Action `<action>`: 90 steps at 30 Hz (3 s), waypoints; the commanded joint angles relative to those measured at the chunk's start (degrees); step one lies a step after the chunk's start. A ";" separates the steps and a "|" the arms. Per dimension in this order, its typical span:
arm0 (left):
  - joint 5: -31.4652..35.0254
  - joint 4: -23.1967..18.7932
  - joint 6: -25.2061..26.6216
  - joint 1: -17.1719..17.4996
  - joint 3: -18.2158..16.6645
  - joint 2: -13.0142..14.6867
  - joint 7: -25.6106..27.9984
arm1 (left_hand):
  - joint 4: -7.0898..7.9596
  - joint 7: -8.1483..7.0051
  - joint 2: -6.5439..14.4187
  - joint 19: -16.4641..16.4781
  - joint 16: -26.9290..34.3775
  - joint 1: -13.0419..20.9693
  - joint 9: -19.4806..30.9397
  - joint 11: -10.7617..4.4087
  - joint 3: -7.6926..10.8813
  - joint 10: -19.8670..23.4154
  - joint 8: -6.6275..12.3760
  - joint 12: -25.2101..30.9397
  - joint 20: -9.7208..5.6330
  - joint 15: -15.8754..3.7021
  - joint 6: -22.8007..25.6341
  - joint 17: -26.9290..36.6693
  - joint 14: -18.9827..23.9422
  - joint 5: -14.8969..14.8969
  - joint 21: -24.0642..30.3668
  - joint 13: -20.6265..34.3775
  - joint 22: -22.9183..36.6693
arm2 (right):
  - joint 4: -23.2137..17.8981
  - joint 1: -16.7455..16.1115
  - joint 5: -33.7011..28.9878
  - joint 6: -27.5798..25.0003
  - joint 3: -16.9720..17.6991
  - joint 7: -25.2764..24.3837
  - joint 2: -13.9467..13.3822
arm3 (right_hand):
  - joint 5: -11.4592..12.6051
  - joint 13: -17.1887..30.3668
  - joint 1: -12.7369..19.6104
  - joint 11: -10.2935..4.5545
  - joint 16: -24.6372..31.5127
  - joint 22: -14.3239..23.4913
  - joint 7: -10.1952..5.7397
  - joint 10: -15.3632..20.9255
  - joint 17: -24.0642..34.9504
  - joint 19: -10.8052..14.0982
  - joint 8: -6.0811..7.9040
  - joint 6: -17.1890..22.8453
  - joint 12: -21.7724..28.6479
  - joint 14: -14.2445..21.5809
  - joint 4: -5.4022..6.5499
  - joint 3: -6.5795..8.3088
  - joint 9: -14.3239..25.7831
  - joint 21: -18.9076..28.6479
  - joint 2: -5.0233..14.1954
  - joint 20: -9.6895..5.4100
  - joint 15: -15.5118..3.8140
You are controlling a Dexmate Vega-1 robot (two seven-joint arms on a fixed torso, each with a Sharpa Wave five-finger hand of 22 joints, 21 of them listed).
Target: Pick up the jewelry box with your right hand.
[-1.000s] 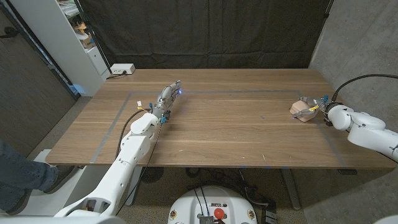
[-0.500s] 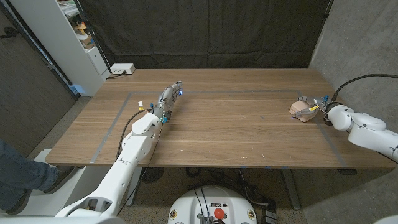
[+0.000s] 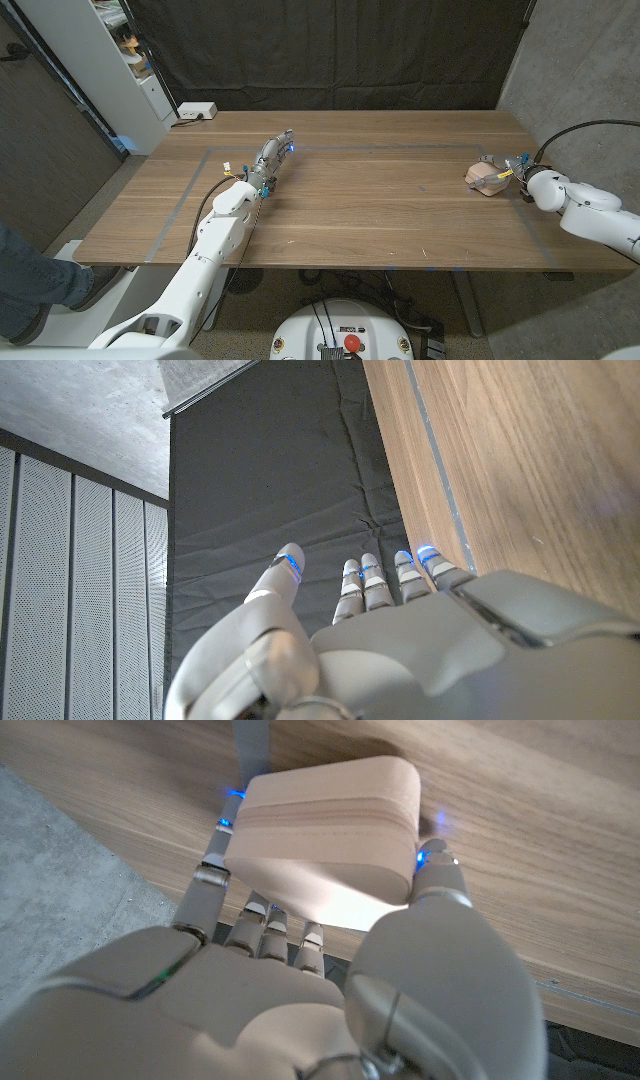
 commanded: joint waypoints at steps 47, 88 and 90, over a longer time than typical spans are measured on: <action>-0.47 5.42 -2.57 -3.28 -1.11 -0.85 -3.95 | 0.12 0.03 0.06 0.41 -0.07 0.08 0.19 0.10 0.80 0.53 -0.20 0.01 0.31 0.19 0.41 0.09 0.25 0.40 -0.66 0.14 0.17 | -11.17 -4.87 1.33 -5.69 6.02 -4.23 -4.64 | -2.59 1.10 8.11 -2.84 1.73 0.38 -0.82 3.37 1.94 5.59 0.08 2.81 0.04 0.92 0.19 -1.02 1.23 -1.52 7.34 -5.12 -2.69; -1.18 4.38 -3.65 -2.39 -2.13 -0.90 -5.17 | 0.02 0.21 0.33 0.66 -0.02 0.40 0.20 0.43 1.22 0.73 -0.19 0.03 0.10 -0.03 0.54 0.04 0.57 0.55 -1.09 0.15 0.19 | -21.03 -9.91 3.04 -9.50 13.28 -4.58 -11.88 | -3.98 1.58 7.94 -2.19 1.73 0.42 -0.27 3.41 2.34 5.54 -0.28 2.40 -0.11 0.42 0.86 -1.68 1.66 -2.33 8.07 -4.64 -1.98; -1.18 4.03 -3.64 -2.16 -2.12 -0.84 -5.05 | 0.04 0.18 0.35 0.72 0.00 0.41 0.20 0.44 1.23 0.73 -0.20 0.02 0.07 -0.26 0.54 0.05 0.64 0.56 -1.09 0.15 0.19 | -21.40 -10.10 2.71 -9.79 13.35 -4.60 -12.23 | -4.04 1.60 7.97 -2.16 1.70 0.42 -0.21 3.43 2.30 5.60 -0.34 2.30 -0.11 0.50 0.85 -1.68 1.66 -2.34 8.07 -4.66 -1.98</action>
